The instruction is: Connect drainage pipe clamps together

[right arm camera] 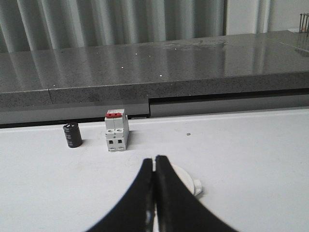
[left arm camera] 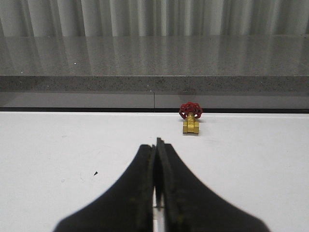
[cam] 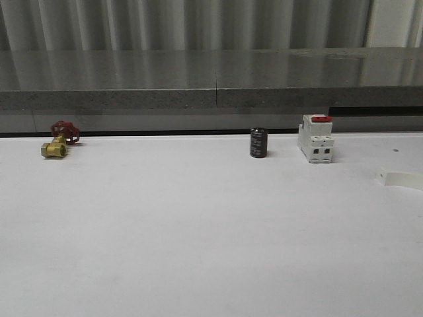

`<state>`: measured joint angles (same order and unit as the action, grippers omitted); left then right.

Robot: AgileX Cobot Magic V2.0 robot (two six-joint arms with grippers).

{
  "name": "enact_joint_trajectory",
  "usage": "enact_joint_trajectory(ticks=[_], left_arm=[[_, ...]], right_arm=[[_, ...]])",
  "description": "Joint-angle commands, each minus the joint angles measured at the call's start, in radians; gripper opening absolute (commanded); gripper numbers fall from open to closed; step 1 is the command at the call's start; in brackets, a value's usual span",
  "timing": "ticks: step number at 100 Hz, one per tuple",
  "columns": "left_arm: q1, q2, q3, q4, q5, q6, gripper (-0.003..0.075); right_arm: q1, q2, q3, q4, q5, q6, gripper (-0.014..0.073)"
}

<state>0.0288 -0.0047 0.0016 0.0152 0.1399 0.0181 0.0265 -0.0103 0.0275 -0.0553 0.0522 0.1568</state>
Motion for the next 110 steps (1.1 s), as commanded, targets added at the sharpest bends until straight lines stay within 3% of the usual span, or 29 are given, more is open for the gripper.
enact_joint_trajectory(ticks=[1, 76, 110], left_arm=[[0.002, -0.027, 0.045, -0.007, -0.084, 0.000, -0.0021], [0.002, -0.027, 0.035, -0.007, -0.077, 0.000, -0.0021], [0.000, 0.084, -0.198, -0.007, 0.138, 0.000, -0.0021]], right_arm=[[-0.002, -0.019, -0.017, -0.008, -0.074, -0.005, -0.0065], [-0.002, -0.019, -0.017, -0.008, -0.074, -0.005, -0.0065], [-0.002, -0.019, -0.017, -0.008, -0.074, -0.005, -0.0065]])
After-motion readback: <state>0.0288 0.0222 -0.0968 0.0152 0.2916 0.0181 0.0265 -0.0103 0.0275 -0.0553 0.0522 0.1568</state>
